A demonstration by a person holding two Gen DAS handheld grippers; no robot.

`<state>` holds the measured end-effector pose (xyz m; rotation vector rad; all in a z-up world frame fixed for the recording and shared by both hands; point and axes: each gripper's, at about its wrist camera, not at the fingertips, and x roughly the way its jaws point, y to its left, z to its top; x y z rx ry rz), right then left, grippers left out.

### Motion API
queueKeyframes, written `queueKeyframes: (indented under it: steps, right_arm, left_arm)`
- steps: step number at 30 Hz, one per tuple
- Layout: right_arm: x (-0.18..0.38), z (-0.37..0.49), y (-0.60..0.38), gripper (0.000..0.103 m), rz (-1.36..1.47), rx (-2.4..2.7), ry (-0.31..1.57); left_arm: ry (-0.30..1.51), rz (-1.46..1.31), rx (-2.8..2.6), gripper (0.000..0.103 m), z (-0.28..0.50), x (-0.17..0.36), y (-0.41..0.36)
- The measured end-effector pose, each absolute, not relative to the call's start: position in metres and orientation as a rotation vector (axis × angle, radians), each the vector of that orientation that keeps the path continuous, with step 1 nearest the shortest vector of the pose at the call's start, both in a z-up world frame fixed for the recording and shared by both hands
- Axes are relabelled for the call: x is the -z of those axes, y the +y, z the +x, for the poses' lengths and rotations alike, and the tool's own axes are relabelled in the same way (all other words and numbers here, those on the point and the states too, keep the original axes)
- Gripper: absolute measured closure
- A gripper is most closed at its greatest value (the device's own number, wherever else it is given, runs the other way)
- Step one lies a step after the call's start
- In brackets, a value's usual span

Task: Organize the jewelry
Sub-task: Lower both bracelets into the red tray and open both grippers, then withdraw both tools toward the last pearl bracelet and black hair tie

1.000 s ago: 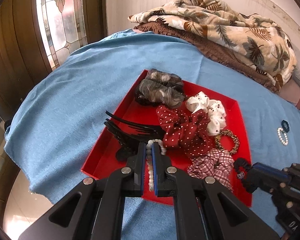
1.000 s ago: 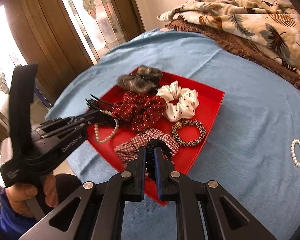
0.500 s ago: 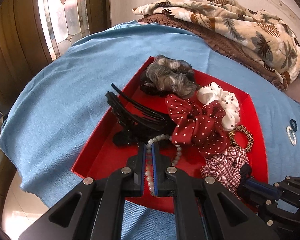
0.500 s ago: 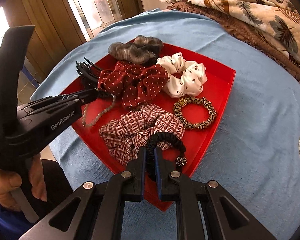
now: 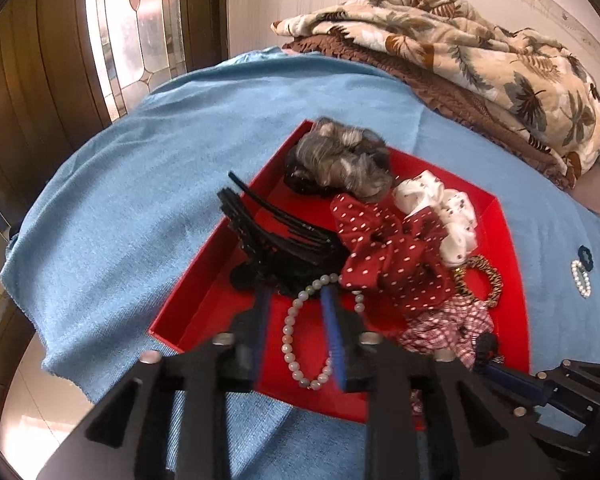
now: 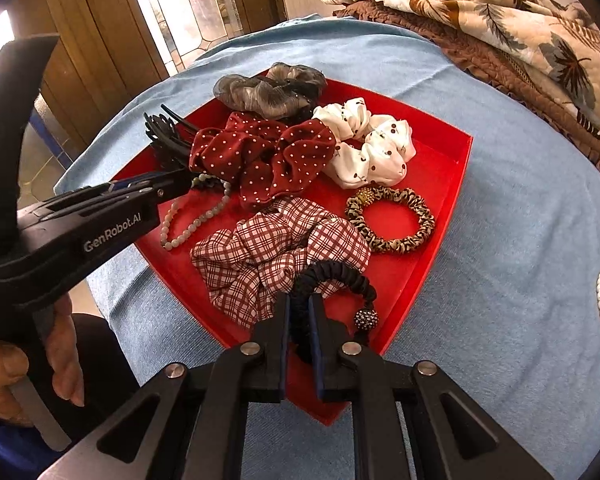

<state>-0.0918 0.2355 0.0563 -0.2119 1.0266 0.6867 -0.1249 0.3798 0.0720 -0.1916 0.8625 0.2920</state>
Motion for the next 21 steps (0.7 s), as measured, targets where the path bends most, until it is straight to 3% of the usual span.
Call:
queueKeyframes:
  steps: [2,5,10,13,21]
  right_arm:
    - [-0.060,-0.093,0.234,0.079,-0.199,-0.687,1.019]
    - [-0.067,-0.098,0.230,0.066,-0.190,-0.690,0.992]
    - [-0.082,-0.108,0.221,0.063,-0.194,-0.699,0.945]
    - [-0.089,-0.114,0.212,0.055,-0.179,-0.695,0.928]
    - [-0.103,-0.118,0.157,0.044,-0.119,-0.622,0.894]
  left_arm:
    - [0.844,-0.184,-0.295,0.059,-0.129,-0.079,0.377]
    - [0.833,-0.174,-0.298,0.058,-0.133,-0.088,0.374]
    - [0.837,-0.159,-0.305,0.049,-0.140,-0.101,0.368]
    - [0.832,-0.135,-0.313,0.045,-0.146,-0.109,0.363]
    - [0.800,-0.034,-0.304,0.042,-0.154,-0.133,0.334]
